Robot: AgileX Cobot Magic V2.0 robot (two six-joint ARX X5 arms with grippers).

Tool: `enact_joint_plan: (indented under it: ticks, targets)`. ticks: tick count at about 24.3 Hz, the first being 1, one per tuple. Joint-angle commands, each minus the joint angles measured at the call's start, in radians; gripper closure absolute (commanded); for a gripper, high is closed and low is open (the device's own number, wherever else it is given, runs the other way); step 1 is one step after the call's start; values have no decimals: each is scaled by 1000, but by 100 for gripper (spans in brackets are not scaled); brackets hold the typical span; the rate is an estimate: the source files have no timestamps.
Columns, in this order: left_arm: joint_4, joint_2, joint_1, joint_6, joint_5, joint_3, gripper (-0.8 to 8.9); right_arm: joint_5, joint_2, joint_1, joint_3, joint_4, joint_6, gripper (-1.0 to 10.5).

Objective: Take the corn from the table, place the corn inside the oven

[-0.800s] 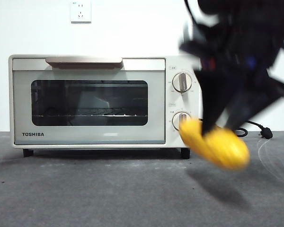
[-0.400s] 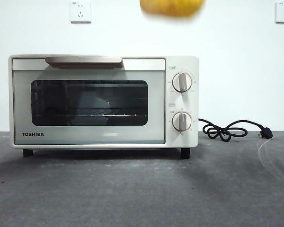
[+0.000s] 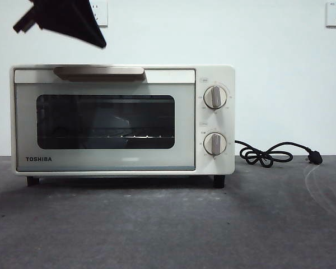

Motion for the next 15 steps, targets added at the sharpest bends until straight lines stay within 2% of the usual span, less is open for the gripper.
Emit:
enact_joint_plan:
  ticks: [1,4,9,15]
  targets:
    - [-9,19,-3,34,-18,2,819,13,-11,2,7,-3,6,959]
    - [-18,31,-3,56,-37,2,819,35,-19,2,7,-11,4,959]
    - [-16,38,-3,74,-125,2,819,38,-18,2,7,-31,3,959]
    - [-14,40,-2,98,-131,2,819,38,-18,2,7,-38,2,959]
